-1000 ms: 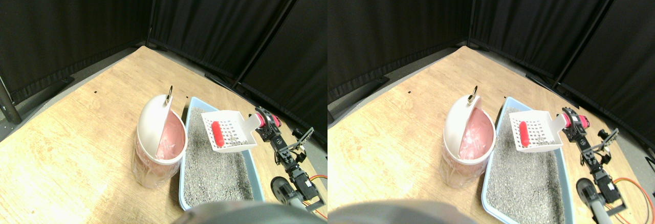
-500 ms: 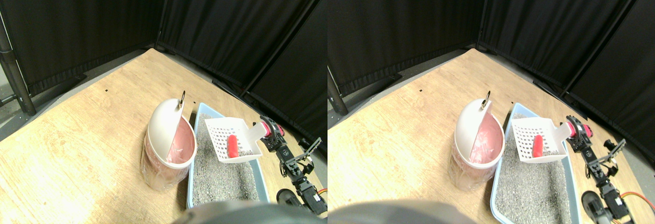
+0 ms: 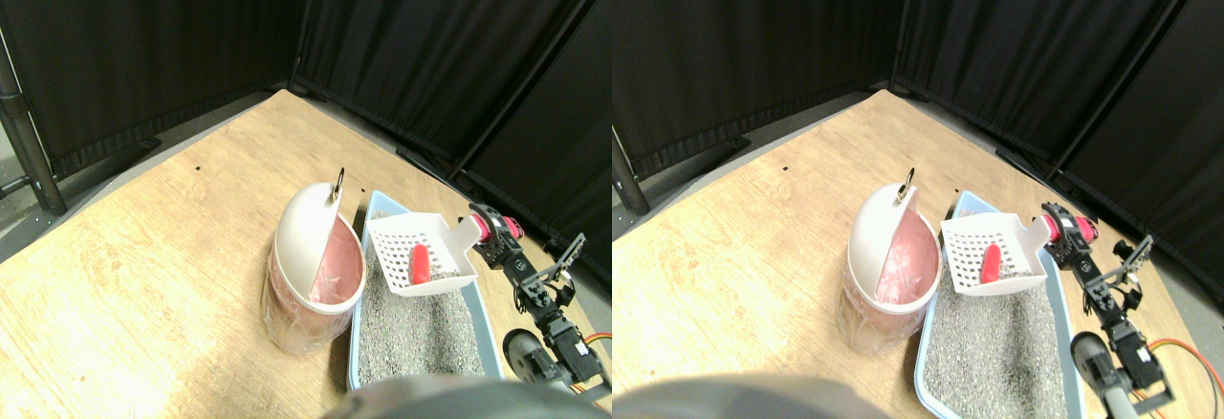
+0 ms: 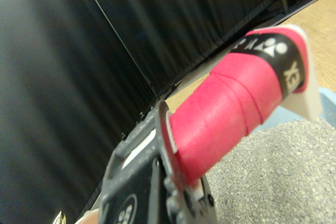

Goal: Scoop (unimanual)

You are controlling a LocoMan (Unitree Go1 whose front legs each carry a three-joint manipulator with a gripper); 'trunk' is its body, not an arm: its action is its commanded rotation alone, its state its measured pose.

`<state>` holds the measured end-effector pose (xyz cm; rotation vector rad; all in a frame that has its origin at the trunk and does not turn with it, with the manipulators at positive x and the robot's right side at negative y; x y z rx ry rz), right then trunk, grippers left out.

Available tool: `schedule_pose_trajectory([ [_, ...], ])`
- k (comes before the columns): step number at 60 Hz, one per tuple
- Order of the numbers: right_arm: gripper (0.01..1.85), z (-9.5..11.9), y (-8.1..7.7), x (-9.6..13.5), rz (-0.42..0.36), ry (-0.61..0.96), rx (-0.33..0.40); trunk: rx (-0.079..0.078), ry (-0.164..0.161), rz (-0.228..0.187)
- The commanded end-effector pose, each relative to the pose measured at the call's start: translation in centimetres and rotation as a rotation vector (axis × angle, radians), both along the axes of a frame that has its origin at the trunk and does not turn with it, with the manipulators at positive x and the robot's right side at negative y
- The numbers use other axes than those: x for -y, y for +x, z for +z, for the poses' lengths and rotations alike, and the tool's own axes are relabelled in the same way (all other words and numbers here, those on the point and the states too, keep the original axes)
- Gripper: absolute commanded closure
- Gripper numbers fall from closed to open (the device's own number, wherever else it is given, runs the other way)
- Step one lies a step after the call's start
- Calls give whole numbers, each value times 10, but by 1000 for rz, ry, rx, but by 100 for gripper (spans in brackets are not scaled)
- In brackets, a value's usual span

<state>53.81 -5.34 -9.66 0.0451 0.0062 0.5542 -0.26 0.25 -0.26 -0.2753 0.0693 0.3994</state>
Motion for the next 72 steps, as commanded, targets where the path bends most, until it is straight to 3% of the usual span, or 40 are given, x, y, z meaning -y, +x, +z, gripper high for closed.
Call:
schedule_pose_trajectory([
  [1,181,9,3,-7,15,20,35,-12,8,43],
  [8,181,10,5,-11,-3,-28,21,-16,8,39],
  [23,181,14,11,-14,49,-73,49,-18,5,37],
  [66,181,27,-4,-35,123,-241,96,-8,-7,47],
  [72,181,27,-3,-39,132,-332,113,-4,-9,49],
])
